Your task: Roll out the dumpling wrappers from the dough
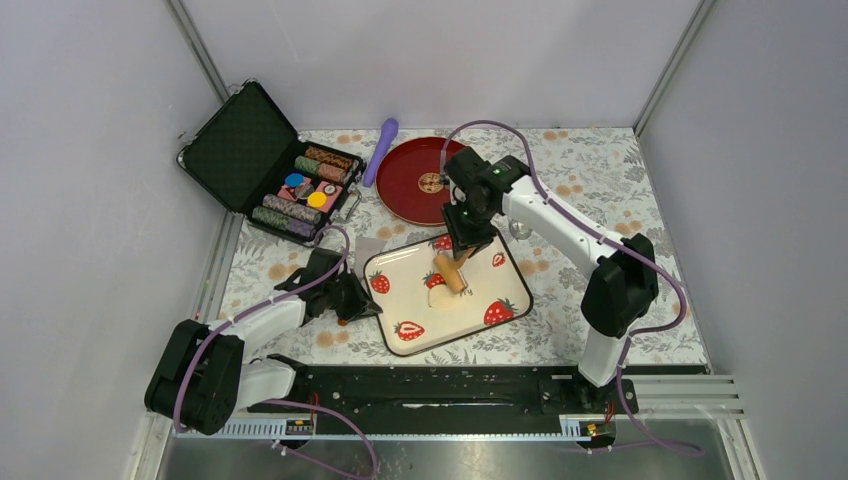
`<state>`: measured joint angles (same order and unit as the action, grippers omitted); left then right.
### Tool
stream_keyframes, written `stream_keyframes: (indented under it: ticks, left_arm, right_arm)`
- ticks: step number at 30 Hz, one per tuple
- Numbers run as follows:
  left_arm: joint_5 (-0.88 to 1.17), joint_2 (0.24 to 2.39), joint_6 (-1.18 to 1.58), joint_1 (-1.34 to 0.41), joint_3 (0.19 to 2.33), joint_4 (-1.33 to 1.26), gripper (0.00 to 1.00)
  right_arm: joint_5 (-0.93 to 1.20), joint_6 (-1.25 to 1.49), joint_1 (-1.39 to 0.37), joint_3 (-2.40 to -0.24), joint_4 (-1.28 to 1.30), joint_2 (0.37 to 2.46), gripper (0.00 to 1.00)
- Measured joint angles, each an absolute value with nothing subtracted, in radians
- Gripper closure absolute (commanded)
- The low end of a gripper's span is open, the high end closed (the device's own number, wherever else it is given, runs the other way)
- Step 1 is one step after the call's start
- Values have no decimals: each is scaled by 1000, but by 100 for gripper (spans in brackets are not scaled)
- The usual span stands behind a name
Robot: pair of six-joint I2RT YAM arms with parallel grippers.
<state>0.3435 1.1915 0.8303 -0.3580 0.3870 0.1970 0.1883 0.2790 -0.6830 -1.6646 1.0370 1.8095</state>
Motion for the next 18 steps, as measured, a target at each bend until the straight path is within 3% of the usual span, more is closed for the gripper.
stream_keyframes:
  ticks: [18]
  left_arm:
    - [342, 1190, 830, -359, 387, 197, 100]
  right_arm:
    - [81, 251, -725, -1705, 1133, 1847, 100]
